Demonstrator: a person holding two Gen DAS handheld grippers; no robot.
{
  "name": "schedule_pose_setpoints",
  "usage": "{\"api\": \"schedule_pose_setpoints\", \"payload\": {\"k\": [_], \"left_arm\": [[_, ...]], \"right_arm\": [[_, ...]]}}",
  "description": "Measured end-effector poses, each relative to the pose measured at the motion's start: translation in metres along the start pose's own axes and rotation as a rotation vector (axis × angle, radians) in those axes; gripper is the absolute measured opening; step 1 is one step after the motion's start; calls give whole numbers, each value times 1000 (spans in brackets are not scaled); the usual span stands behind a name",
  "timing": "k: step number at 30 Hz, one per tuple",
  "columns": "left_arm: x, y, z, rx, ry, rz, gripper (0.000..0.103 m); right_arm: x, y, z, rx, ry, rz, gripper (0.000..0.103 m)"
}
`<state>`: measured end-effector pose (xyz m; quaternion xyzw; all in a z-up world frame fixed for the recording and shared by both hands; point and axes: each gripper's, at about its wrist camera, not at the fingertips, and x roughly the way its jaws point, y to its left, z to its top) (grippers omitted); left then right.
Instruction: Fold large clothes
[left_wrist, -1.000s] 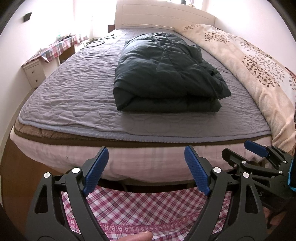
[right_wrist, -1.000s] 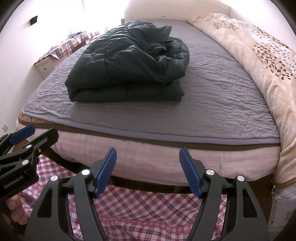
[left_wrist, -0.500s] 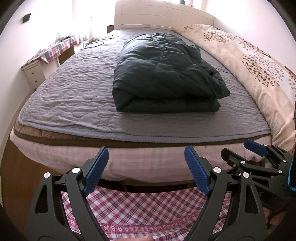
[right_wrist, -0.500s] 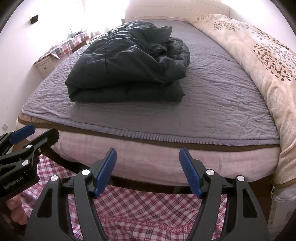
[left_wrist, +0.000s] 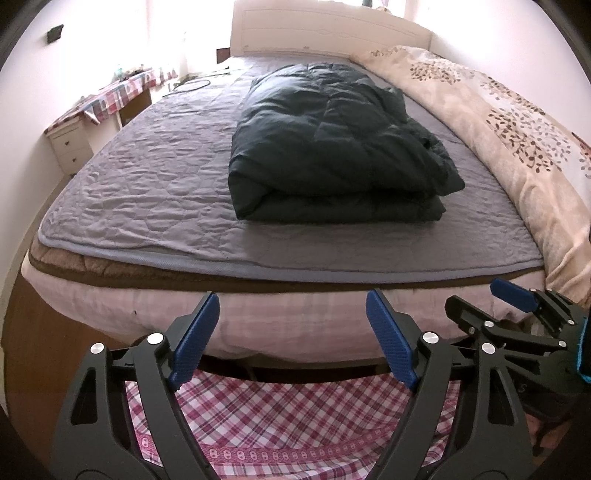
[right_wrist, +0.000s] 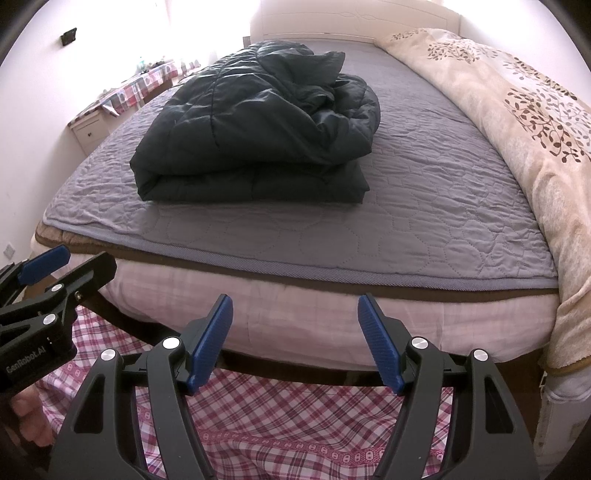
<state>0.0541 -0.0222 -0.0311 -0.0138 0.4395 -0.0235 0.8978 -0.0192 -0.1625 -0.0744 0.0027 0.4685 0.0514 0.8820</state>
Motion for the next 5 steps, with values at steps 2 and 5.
{"api": "schedule_pose_setpoints", "payload": {"k": [2, 5], "left_arm": [[1, 1, 0, -2, 4, 1, 81], [2, 1, 0, 1, 3, 1, 81]], "right_arm": [[0, 0, 0, 0, 1, 0, 69], [1, 0, 0, 0, 1, 0, 69]]}}
